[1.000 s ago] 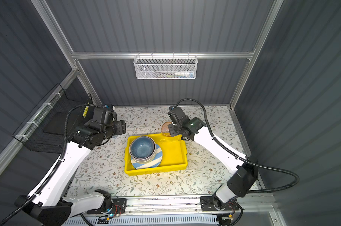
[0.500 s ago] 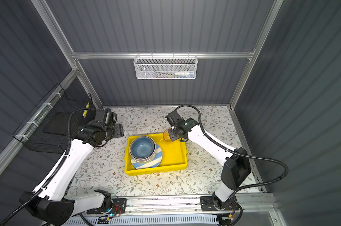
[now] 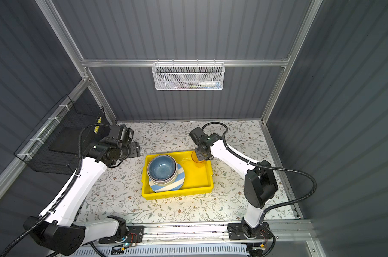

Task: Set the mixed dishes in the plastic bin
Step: 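Lower the pink cup upright into the bin beside the bowls and open the right gripper, then move the left gripper to the pale blue cup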

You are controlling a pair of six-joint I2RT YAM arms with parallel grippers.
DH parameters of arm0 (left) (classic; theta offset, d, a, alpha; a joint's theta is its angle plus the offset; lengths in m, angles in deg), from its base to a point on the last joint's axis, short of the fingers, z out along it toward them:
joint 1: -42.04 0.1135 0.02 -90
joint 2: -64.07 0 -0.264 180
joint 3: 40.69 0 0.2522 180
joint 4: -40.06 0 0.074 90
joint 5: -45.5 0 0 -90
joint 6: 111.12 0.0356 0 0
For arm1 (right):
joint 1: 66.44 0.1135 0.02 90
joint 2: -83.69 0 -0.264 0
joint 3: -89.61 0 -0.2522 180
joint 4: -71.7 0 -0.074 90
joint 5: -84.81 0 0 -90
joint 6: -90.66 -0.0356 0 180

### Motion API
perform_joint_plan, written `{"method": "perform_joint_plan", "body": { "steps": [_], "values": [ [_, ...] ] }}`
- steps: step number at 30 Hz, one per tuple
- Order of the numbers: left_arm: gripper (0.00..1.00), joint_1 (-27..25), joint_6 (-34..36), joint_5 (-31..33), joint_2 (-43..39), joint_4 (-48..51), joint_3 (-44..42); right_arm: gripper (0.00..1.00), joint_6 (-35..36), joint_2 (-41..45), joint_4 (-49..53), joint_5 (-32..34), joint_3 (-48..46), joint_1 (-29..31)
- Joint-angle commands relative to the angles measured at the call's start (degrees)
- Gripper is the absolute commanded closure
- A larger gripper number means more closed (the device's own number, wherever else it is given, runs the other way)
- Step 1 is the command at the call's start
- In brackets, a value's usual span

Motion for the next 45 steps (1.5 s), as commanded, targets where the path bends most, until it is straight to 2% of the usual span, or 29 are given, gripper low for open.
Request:
{"method": "perform_joint_plan", "body": {
  "steps": [1, 3, 6, 12, 17, 24, 27, 30, 32, 38, 45],
  "values": [
    [0.22, 0.35, 0.37, 1.21, 0.15, 1.67, -0.89, 1.00, -1.25, -1.30, 0.50, 1.74, 1.82, -0.55],
    [0.22, 0.41, 0.39, 1.33, 0.15, 1.63, -1.24, 1.00, -1.28, -1.70, 0.55, 1.84, 2.08, -0.73],
    [0.21, 0.46, 0.33, 1.09, 0.13, 1.63, -1.72, 0.94, -1.59, -2.33, 0.61, 2.16, 2.37, -1.04],
    [0.21, 0.54, 0.56, 1.73, -0.01, 3.12, -1.74, 0.89, -1.40, -3.34, 1.01, 2.21, 2.95, -1.79],
    [0.21, 0.64, 0.84, 1.89, 0.06, 3.47, -1.90, 0.79, -1.28, -3.76, 1.29, 1.49, 3.96, -1.93],
    [0.21, 0.81, 0.92, 1.87, 0.63, 3.42, -1.81, 0.74, -0.94, -3.21, 2.29, 1.08, 5.65, -1.92],
    [0.21, 1.03, 1.02, 2.07, 1.20, 3.37, -1.83, 0.68, -0.69, -1.84, 2.40, 0.37, 6.00, -1.95],
    [0.21, 1.45, 1.03, 2.36, 2.20, 3.00, -1.63, 0.56, -0.29, 0.21, 1.61, -1.03, 5.80, -1.96],
    [0.21, 2.01, 1.12, 2.40, 2.98, 2.44, -1.21, 0.49, 0.41, 1.76, 0.49, -2.96, 5.22, -1.97],
    [0.24, 5.70, 2.84, 3.17, 6.05, 2.33, 1.42, 0.38, 0.06, 5.31, -1.73, -5.21, 3.58, -1.94],
    [0.28, 11.20, 5.69, 4.83, 10.12, 0.17, 5.55, 0.29, 0.90, 9.69, -6.04, -7.07, -0.88, -1.89]
  ]
}}
